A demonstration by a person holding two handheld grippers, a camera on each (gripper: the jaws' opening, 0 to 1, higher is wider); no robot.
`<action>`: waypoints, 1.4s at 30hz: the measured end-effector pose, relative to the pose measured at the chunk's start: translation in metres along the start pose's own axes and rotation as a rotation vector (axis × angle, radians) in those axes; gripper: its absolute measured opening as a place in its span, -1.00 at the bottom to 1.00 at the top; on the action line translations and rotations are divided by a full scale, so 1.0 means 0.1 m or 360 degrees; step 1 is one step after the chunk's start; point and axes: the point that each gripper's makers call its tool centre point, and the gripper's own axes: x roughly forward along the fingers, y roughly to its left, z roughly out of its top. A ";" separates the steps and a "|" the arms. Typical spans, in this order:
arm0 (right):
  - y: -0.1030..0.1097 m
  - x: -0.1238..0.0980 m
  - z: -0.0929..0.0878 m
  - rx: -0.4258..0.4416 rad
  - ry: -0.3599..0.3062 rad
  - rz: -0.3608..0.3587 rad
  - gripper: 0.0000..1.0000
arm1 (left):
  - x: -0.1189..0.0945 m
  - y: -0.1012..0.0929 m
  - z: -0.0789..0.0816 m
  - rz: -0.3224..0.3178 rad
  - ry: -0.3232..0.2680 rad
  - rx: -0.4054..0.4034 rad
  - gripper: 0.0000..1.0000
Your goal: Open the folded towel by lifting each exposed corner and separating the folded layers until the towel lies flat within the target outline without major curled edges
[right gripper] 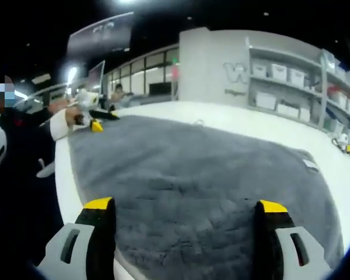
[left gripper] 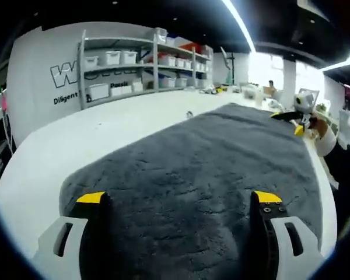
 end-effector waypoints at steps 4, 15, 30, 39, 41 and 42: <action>0.06 0.05 0.02 -0.0011 -0.0003 0.0022 0.99 | -0.05 0.06 -0.02 0.0026 -0.0002 -0.0012 0.99; 0.30 0.28 0.12 -0.0043 0.0021 0.0090 0.98 | -0.30 0.16 -0.16 0.0097 0.0004 -0.0045 0.99; 0.71 0.51 0.24 -0.0081 0.0023 0.0168 0.91 | -0.56 0.22 -0.30 0.0190 0.0006 -0.0089 0.99; 0.79 0.57 0.26 -0.0113 0.0057 0.0232 0.90 | -0.60 0.24 -0.32 0.0244 0.0004 -0.0117 0.99; 0.81 0.58 0.27 -0.0117 0.0044 0.0242 0.90 | -0.60 0.25 -0.31 0.0256 -0.0004 -0.0123 0.99; 0.82 0.58 0.27 -0.0117 0.0037 0.0243 0.90 | -0.77 0.51 -0.36 0.0259 -0.0008 -0.0124 0.99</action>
